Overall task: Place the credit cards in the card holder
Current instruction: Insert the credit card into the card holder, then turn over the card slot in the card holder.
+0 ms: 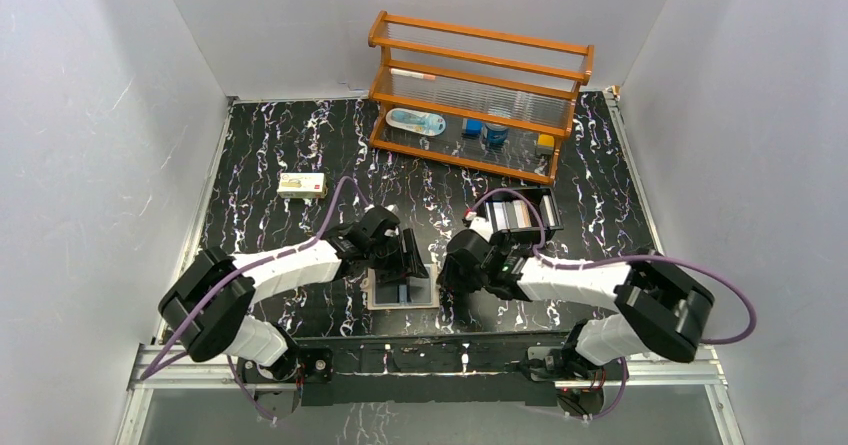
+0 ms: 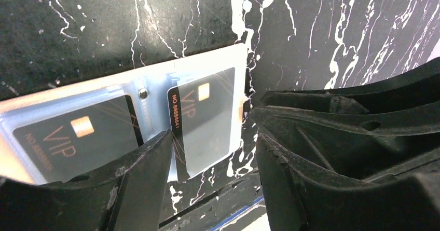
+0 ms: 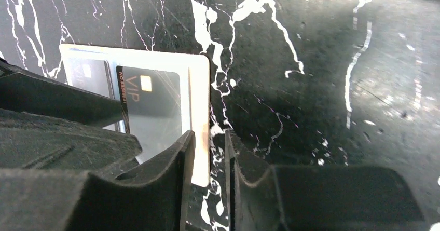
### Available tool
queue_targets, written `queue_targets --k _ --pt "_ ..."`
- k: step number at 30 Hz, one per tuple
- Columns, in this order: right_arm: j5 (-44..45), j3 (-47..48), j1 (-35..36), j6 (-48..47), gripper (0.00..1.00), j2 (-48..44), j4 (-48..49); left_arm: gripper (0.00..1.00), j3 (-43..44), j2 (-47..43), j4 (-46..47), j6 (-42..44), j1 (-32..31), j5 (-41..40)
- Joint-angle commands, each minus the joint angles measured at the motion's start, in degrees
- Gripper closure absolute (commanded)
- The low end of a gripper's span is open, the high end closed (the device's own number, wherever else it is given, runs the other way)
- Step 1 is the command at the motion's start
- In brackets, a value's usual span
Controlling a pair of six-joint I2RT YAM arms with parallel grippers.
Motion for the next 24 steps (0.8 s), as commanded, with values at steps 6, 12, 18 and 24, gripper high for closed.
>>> queue_targets --k 6,12,18,24 --pt "-1.21 -0.68 0.50 -0.29 0.58 -6.55 2.34 0.41 3.65 -8.33 -14.42 5.44 4.23 -4.09" --pt "-5.54 -0.24 0.50 0.66 0.50 -2.55 8.61 0.40 3.75 -9.57 -21.86 11.15 9.18 -6.99" --pt "-6.62 0.64 0.57 0.74 0.50 0.97 9.98 0.37 2.23 -9.31 -24.43 13.71 11.15 -9.53" --pt "-6.87 1.21 0.59 0.61 0.50 2.15 9.99 0.36 -0.05 -9.08 -23.15 14.66 11.84 -8.18"
